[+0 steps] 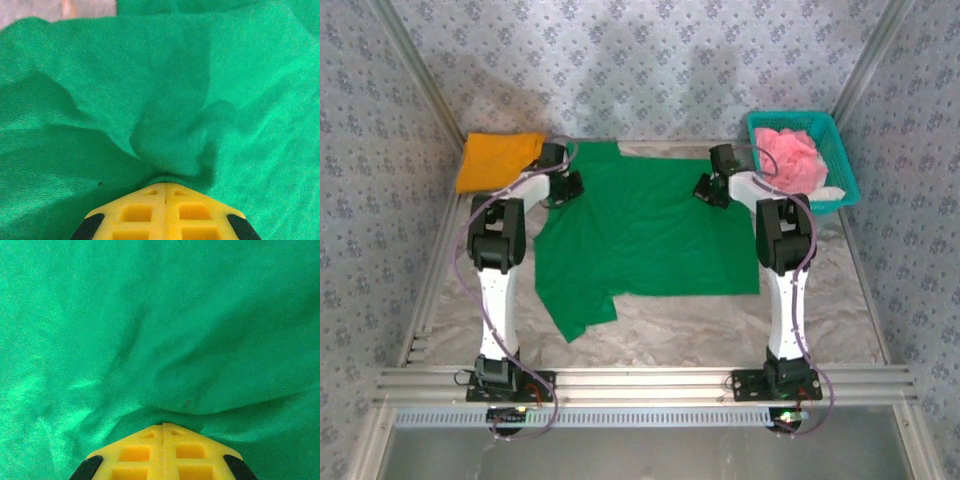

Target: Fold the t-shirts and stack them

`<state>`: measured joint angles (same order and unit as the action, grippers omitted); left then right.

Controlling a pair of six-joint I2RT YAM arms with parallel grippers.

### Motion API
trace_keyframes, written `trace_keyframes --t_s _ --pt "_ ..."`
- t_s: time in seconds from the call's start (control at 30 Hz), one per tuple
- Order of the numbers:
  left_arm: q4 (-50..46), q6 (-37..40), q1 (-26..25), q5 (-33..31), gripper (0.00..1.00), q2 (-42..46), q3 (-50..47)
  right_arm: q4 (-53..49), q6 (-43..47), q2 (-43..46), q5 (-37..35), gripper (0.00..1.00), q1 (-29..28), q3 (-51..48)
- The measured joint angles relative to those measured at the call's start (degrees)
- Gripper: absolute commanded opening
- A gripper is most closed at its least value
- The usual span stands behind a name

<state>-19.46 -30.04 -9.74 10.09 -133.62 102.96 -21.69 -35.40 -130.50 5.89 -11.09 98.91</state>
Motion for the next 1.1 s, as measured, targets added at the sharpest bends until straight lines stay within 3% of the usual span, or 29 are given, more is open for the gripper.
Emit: trace_keyframes --t_s 0.13,0.2,0.23,0.27,0.33,0.43,0.57,0.7,0.93,1.03,1.1 --pt "-2.86 0.85 0.04 -0.52 0.19 -0.81 2.73 -1.88 -0.46 -0.94 0.63 0.01 0.37 2.6" --pt "-2.97 1.79 0.04 -1.79 0.35 2.01 -0.04 -2.78 -0.5 -0.31 1.51 0.14 0.46 2.8" --pt "-2.86 1.79 0.0 -2.36 0.37 4.28 -2.6 -3.34 -0.63 0.17 2.01 0.2 0.46 2.8" --pt "-2.69 2.05 0.0 -3.02 0.37 8.24 -6.54 -4.17 -0.7 1.16 2.86 0.27 0.46 2.8" --pt "-1.73 2.14 0.0 -4.17 0.5 17.9 -14.49 -5.27 -0.28 4.31 4.2 0.38 0.24 2.32" --pt "0.81 1.84 0.0 -6.01 0.55 38.1 -27.08 -5.53 2.34 14.73 5.18 0.45 -0.9 -2.34" --pt "3.61 -0.52 -0.26 -6.73 0.56 65.05 -41.99 2.97 5.33 41.62 3.08 0.48 -4.04 -23.61" --pt "-3.5 -5.35 -2.6 -7.17 0.52 82.01 -55.23 10.05 6.75 64.7 -2.32 0.48 -4.98 -46.66" --pt "-28.04 -24.72 -12.94 -8.26 0.58 99.36 -70.2 9.77 6.54 70.31 -10.45 0.49 -5.66 -67.12" --pt "-30.75 -30.32 -18.05 -8.2 0.58 102.09 -72.76 13.88 9.09 71.54 -6.97 0.52 -7.5 -70.05" --pt "-30.69 -32.57 -21.29 -8.17 0.59 101.35 -74.99 17.62 12.0 71.89 -1.4 0.61 -10.21 -70.44"
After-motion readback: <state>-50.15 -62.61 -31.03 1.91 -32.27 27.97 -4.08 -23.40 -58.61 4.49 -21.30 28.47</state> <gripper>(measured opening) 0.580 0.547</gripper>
